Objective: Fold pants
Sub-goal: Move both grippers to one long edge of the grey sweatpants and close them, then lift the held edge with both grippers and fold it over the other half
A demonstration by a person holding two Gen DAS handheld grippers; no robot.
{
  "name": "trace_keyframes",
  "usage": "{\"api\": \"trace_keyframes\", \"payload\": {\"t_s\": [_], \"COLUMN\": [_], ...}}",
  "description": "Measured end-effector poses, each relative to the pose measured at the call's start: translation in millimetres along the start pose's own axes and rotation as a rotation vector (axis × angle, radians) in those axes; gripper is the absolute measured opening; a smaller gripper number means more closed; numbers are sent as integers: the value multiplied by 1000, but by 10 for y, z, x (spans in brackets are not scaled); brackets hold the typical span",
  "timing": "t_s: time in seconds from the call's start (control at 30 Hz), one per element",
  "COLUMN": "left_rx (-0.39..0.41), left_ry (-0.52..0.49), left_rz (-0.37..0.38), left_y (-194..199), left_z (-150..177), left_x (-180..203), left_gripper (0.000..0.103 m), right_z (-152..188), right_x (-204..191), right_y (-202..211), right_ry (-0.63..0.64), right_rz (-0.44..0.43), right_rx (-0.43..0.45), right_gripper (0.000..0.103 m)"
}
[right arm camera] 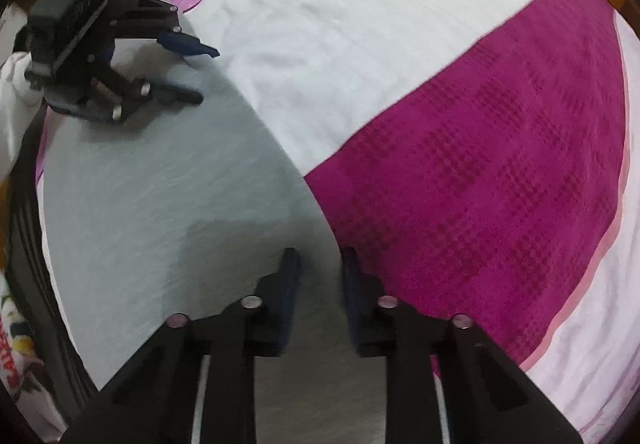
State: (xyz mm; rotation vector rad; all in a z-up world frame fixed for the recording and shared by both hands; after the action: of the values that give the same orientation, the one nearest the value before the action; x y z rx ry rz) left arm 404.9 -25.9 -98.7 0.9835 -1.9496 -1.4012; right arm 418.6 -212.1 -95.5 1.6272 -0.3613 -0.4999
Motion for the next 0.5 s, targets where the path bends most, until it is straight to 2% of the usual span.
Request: {"api": "trace_keyframes", "payload": {"t_s": [0.07,0.17,0.27,0.37,0.5], "left_rx": [20,48,90,144,151], "left_ry": [17,24,27,2,-10], "left_rz": [1,-3,-41,-104,-158], "left_y": [75,182,363,623,834], "left_z": [16,64,58,148,321], "left_x": [-57,-77,63,210,408], "left_gripper": [13,7,5,5,5], "right_z": [8,99,204,266,285], "right_x": [-13,-91,-226,-383,-709], "right_y": [57,166,286,428,480], "right_ry": [-6,-5,18,49,116], "right_rz": [27,74,162,296,458], "right_rx": [19,54,77,99,103], "right_gripper": [4,0,0,0,0]}}
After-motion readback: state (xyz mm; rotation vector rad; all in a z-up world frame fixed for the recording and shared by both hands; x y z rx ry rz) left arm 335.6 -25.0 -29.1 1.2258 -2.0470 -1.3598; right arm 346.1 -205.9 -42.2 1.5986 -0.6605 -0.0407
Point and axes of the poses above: each gripper's, at about its wrist camera, not at the fingertips, and y roughly against the way its jaws point, x to its right, z to its underside, the point moved 7 cm from there along -y, roughly the way its jaws point, and after that the axes turned 10 degrees about -x, right-handed, at the moved point
